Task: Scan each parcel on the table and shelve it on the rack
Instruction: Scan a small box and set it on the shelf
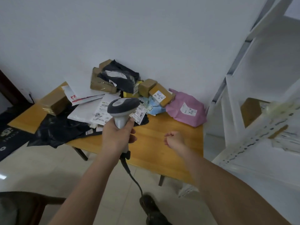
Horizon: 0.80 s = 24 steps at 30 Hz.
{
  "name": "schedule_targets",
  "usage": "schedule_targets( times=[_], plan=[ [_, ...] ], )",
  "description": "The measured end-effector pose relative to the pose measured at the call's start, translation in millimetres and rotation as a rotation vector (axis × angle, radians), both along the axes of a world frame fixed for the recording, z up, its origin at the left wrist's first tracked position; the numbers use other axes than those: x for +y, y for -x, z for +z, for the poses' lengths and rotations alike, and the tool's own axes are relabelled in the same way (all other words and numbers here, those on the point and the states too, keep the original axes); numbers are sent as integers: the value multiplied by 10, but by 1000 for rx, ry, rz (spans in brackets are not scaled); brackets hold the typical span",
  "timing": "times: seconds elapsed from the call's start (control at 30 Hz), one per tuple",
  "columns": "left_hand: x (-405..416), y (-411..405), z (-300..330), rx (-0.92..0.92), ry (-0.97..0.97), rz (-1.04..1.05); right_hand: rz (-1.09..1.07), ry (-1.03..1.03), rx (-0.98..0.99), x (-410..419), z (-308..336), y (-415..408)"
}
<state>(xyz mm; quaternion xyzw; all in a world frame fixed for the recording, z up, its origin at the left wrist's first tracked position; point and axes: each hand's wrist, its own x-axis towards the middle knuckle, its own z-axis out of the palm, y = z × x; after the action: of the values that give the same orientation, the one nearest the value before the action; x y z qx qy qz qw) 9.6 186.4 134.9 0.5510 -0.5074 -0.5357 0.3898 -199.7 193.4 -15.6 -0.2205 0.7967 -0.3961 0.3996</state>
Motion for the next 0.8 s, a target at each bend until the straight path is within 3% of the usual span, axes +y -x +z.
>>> schedule_targets(
  times=[0.27,0.43,0.57,0.8],
  plan=[
    [-1542,681,-338,-96,41,-30,-83,48,84,-1705,-312,983],
    [-2311,1098,-636,-123,-46,-94,-323,45,-184,-2541,-777,1562],
    [-2654,1272,-833,-153,-96,-134,-380,112,-404,-2938,-979,1687],
    [-2751,1276,-880,-177,-114,-122,-431,46,-466,-2952,-919,1661]
  ],
)
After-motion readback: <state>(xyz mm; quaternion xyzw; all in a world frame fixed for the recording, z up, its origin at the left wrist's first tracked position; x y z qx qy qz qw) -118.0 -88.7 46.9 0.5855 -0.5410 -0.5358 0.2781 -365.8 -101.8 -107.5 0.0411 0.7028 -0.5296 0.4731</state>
